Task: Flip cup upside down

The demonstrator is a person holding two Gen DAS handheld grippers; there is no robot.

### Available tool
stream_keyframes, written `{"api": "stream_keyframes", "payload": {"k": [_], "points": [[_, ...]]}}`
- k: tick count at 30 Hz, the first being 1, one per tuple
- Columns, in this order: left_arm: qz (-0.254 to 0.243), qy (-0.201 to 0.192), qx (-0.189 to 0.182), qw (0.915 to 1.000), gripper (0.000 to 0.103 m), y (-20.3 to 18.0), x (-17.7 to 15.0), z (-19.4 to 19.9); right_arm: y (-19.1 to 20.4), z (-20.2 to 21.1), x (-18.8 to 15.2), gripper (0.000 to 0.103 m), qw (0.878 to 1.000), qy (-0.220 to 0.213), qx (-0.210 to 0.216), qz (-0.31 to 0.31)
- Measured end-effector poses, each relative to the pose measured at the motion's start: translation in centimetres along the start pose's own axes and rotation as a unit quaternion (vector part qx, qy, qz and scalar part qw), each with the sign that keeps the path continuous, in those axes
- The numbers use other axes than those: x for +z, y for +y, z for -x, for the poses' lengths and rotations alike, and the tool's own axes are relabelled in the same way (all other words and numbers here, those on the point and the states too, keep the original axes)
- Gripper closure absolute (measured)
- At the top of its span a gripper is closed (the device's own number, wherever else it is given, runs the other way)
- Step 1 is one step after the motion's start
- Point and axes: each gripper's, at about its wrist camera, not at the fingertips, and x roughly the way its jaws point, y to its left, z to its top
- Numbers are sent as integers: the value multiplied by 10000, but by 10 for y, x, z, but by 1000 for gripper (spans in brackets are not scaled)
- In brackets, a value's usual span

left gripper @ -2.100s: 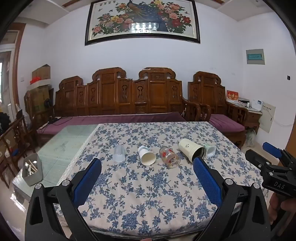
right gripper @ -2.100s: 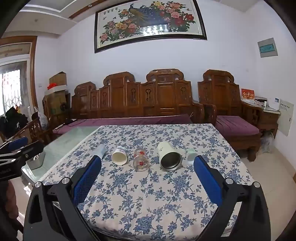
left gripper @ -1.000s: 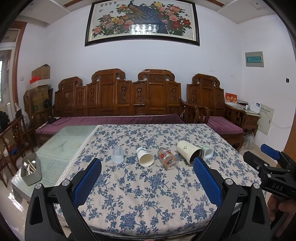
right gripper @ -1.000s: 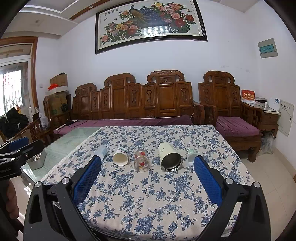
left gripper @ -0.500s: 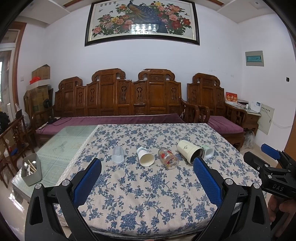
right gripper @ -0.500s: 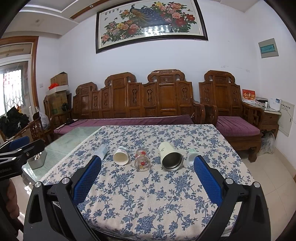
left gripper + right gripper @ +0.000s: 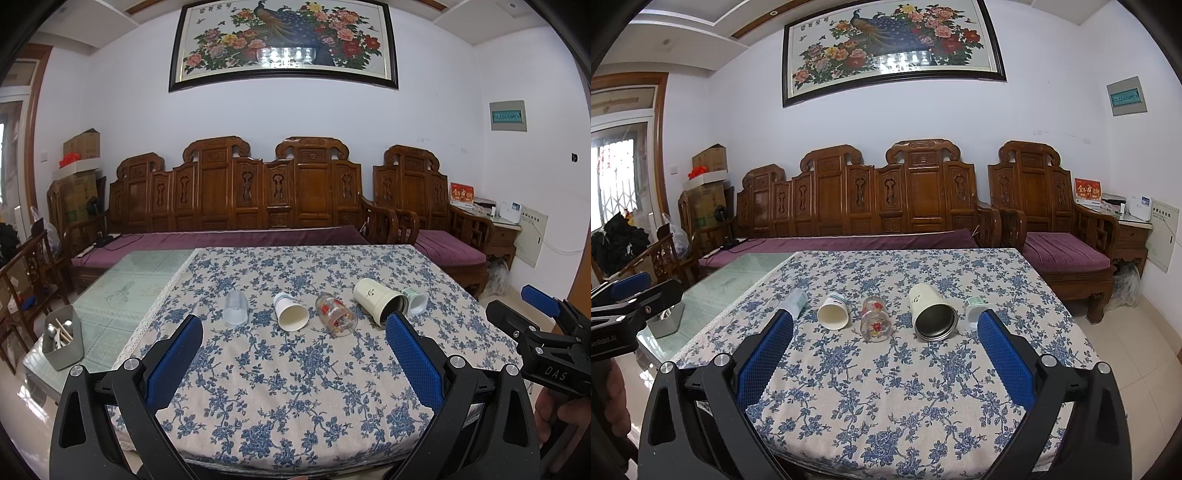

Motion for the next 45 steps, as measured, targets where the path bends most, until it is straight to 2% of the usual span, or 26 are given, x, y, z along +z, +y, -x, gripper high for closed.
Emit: {"api": "stream_keyframes", "payload": {"k": [20,28,36,45], "points": [[14,-6,-24,10000,8,-1,1,0,0,0,-1,2,10000,14,13,-16],[10,157,-51,9999,8,2,-3,-13,-7,-9,-10,2,9999,137,-24,-70],[-198,499,-239,9983,8,-6,-13,-56,-31,-48,-16,3,9987,474,-130,-121],[-369,821,-556,9944,8,-14,-18,-115,-77,-123,-13,9,9948,904,-410,-248]]}}
